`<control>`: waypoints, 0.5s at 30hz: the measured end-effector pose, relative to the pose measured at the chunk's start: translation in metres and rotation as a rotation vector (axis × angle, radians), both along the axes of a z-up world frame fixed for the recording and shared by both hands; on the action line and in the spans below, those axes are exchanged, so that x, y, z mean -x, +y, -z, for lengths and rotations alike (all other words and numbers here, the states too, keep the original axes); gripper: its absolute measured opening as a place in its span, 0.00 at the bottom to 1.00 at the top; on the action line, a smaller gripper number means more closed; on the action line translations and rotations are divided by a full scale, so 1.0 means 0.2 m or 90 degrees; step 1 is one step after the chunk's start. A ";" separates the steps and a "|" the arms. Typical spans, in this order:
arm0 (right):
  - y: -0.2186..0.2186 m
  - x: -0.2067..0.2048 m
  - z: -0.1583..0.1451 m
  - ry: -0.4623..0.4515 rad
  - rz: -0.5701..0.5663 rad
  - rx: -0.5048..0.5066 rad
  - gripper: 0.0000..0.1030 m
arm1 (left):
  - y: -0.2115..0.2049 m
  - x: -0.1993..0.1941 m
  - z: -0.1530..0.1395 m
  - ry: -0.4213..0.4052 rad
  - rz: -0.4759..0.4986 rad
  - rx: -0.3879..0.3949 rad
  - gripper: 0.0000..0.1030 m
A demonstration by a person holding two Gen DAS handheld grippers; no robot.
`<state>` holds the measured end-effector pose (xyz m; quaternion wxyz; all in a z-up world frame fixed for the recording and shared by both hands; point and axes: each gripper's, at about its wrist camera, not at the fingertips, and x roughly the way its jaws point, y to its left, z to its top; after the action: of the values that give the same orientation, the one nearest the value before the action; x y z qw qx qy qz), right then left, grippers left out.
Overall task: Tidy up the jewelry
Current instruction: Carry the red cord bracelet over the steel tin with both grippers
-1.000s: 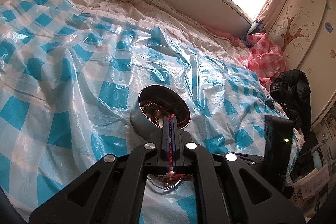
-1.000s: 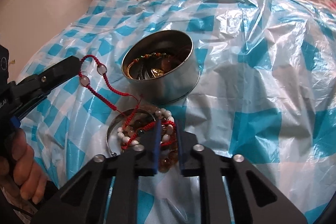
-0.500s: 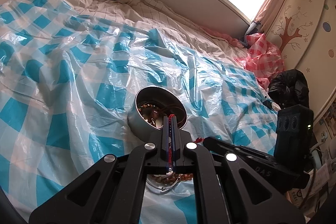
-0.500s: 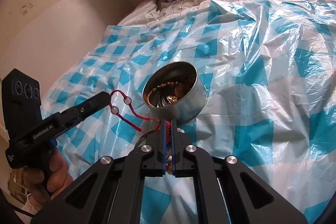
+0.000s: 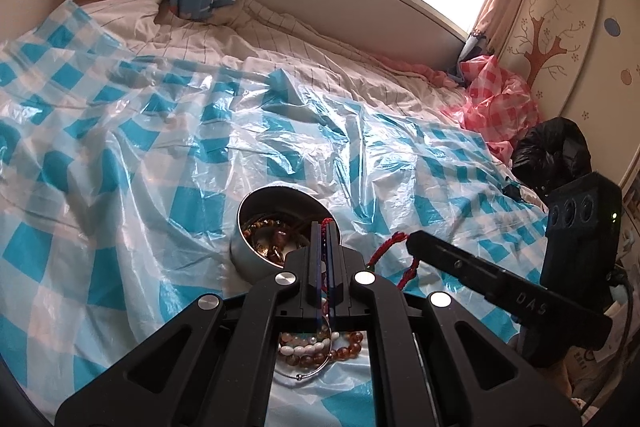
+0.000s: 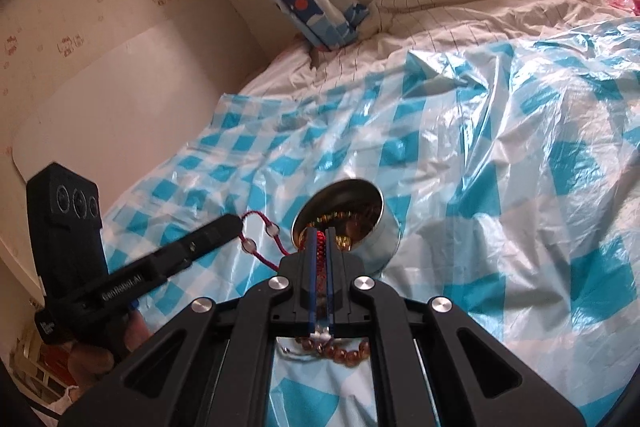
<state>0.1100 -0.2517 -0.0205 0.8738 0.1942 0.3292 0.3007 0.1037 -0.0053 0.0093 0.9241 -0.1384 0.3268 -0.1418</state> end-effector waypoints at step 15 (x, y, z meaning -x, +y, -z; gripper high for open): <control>0.00 -0.13 -0.11 -0.033 0.031 -0.040 0.04 | -0.01 -0.13 -0.09 -0.033 -0.010 0.016 0.02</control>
<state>0.1354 -0.2518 0.0011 0.8825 0.2216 0.2918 0.2948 0.1290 -0.0078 0.0272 0.9314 -0.1490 0.3001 -0.1423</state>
